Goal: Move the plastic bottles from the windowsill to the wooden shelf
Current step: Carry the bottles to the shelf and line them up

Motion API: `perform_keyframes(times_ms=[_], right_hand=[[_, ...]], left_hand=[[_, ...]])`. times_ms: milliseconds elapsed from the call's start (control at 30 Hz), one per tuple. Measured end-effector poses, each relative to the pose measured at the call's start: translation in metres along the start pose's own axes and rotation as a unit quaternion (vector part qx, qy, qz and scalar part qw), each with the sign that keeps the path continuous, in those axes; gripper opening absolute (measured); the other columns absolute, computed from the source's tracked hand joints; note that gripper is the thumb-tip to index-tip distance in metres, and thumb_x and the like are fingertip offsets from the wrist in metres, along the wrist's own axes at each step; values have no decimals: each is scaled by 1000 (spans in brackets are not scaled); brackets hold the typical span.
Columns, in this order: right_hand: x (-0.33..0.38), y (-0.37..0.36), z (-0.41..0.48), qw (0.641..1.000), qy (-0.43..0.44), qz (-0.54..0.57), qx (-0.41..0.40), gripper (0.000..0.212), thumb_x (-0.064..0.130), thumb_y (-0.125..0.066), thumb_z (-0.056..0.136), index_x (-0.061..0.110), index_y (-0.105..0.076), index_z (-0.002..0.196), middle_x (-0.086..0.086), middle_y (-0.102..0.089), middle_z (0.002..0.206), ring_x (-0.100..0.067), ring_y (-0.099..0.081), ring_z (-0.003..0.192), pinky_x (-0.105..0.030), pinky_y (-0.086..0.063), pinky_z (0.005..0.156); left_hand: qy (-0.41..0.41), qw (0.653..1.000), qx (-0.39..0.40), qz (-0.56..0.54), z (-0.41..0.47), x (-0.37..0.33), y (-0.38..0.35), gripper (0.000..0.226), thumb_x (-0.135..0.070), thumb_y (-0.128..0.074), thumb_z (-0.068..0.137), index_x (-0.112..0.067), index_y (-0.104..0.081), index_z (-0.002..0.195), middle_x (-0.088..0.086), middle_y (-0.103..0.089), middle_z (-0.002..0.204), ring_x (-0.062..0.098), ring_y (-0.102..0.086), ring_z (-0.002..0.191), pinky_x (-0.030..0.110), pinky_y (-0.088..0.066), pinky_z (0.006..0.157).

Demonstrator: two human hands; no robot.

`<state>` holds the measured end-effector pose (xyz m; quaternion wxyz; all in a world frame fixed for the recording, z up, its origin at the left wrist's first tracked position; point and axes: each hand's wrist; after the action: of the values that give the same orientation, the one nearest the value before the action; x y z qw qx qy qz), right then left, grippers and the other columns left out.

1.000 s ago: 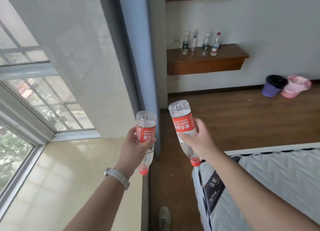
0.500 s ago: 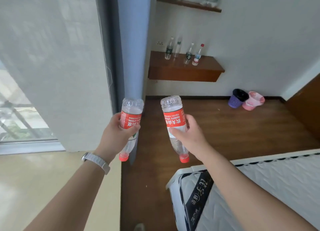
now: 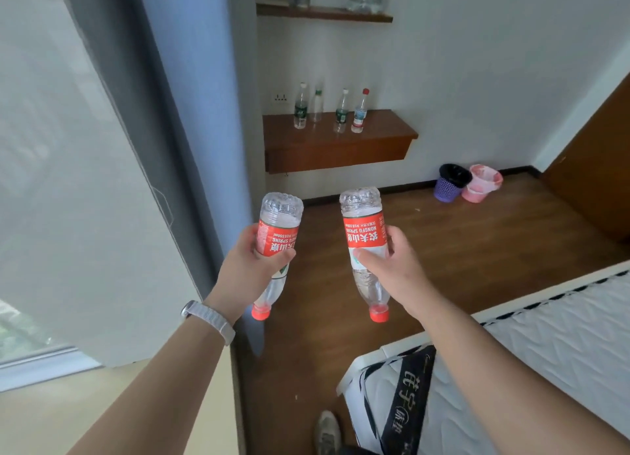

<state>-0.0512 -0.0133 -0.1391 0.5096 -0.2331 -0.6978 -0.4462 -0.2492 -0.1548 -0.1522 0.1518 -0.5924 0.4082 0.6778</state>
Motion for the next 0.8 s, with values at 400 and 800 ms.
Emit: perform_keyframes(times_ms=[400, 800], right_hand=[[-31, 34, 160, 995, -21, 93, -6, 55, 32, -78, 80, 27, -48, 126, 4, -65, 113, -12, -68, 96, -37, -58, 84], [-59, 120, 253, 991, -39, 114, -60, 53, 40, -78, 78, 36, -48, 122, 13, -66, 106, -6, -68, 90, -33, -58, 79]], left_hand=[[27, 997, 1, 69, 140, -35, -69, 53, -36, -79, 82, -25, -52, 126, -8, -66, 109, 10, -66, 95, 33, -55, 88], [-13, 994, 45, 100, 251, -96, -167, 58, -41, -76, 84, -29, -47, 132, -9, -63, 114, 11, -65, 95, 22, -50, 74]])
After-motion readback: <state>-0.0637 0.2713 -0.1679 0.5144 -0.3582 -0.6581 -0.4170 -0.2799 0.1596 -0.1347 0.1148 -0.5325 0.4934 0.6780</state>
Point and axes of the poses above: each hand's wrist, its own z-axis towards the middle knuckle, its own y-axis out of the back of the hand, x = y × z
